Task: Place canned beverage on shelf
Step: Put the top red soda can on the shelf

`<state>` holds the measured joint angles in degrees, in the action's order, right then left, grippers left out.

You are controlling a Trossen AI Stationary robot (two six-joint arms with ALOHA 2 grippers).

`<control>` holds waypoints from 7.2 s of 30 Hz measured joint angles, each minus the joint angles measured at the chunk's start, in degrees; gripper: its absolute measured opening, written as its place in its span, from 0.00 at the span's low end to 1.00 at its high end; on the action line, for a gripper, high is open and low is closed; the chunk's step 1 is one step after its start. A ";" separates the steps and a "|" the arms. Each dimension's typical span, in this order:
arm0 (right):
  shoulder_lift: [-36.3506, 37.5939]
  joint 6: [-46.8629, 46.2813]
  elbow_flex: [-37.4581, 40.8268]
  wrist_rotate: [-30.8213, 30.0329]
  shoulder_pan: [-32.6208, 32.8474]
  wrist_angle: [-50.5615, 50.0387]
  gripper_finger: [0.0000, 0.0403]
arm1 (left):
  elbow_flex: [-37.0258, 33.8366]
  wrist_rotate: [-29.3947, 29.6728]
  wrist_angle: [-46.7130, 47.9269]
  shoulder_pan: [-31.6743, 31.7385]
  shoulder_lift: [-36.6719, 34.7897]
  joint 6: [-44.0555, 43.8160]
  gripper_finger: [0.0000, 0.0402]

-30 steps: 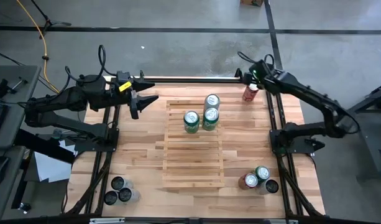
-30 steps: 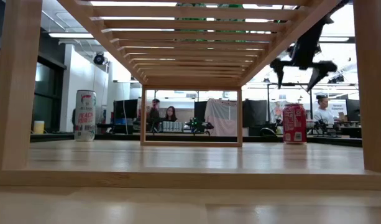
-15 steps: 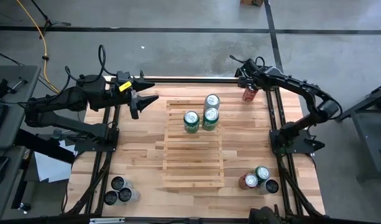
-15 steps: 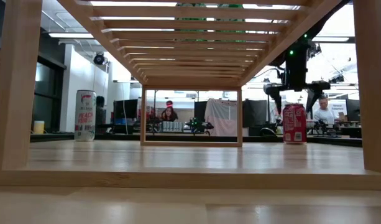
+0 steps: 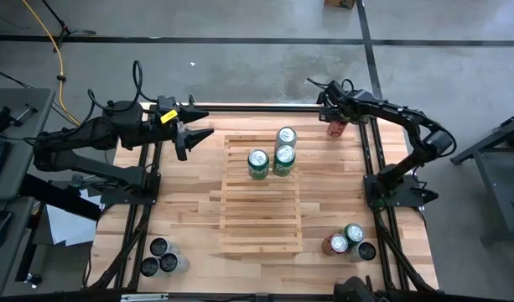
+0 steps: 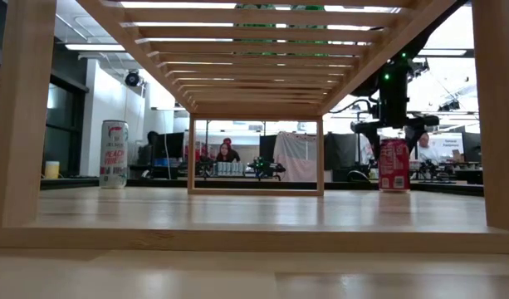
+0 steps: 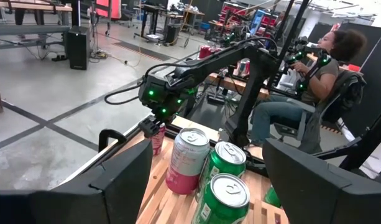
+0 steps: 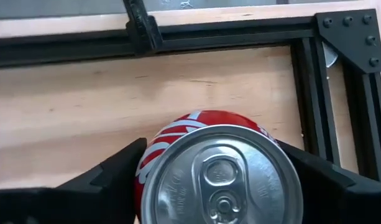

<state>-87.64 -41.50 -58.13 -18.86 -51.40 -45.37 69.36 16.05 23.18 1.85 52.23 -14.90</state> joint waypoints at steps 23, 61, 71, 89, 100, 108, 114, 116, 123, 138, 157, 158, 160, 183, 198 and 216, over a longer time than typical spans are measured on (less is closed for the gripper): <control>29.63 16.08 -19.10 7.33 12.96 -1.52 0.71 | 0.00 1.57 -0.50 0.00 -0.01 0.02 0.73; 8.68 18.73 -24.11 10.54 58.15 34.84 0.71 | 7.44 -12.68 -5.45 -4.12 13.81 6.15 0.73; 8.46 19.52 -24.11 10.70 58.95 35.13 0.71 | 14.45 -14.40 6.17 -6.32 19.73 -0.26 0.82; 5.78 20.73 -24.11 14.07 59.78 36.27 0.71 | 15.28 -26.09 8.74 -6.93 25.85 -4.26 0.92; 5.78 21.40 -24.11 15.11 59.65 35.64 0.73 | 15.28 -25.57 10.45 -6.71 25.75 -2.53 0.71; 6.45 22.29 -28.48 15.48 59.14 32.27 0.97 | 15.12 -24.64 16.63 -6.73 24.56 -0.99 0.71; 6.63 25.53 -35.64 15.46 58.88 24.42 0.96 | 14.24 -16.32 18.18 -8.87 20.57 -1.02 0.71; 6.63 25.98 -36.26 15.44 58.88 23.88 0.96 | 12.39 -11.94 14.56 -10.69 18.10 -0.96 0.71; 6.22 24.13 -35.49 11.93 58.88 23.81 0.96 | -3.93 2.44 -15.43 -16.22 9.88 -1.40 0.71; 0.85 17.86 -34.77 13.00 56.28 39.87 0.96 | -14.47 10.93 -52.82 -16.08 17.41 4.27 0.71; 0.53 17.33 -34.75 12.64 56.10 40.80 0.69 | -14.40 11.30 -53.67 -16.11 18.51 5.66 0.73; 0.53 17.34 -34.75 12.64 56.11 40.73 0.69 | -14.40 11.30 -53.59 -16.11 18.51 5.73 0.76; 0.53 17.62 -34.75 12.64 56.11 40.41 0.69 | -14.40 11.35 -53.19 -16.11 18.43 5.77 0.82; 6.08 20.29 -33.77 4.87 63.95 4.67 0.69 | -14.36 12.95 -29.99 -16.17 -4.62 -1.07 0.92; 19.62 12.66 2.60 -0.67 71.06 45.61 0.69 | -14.36 18.03 -30.09 -16.17 -6.32 -0.98 0.92; 19.33 41.48 5.51 -4.85 71.06 46.11 0.69 | -14.40 22.13 -30.36 -16.16 -6.29 -0.94 0.92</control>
<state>-68.31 -0.02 -52.62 -23.71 19.66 0.74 54.96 38.18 -7.18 -14.32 45.93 -15.84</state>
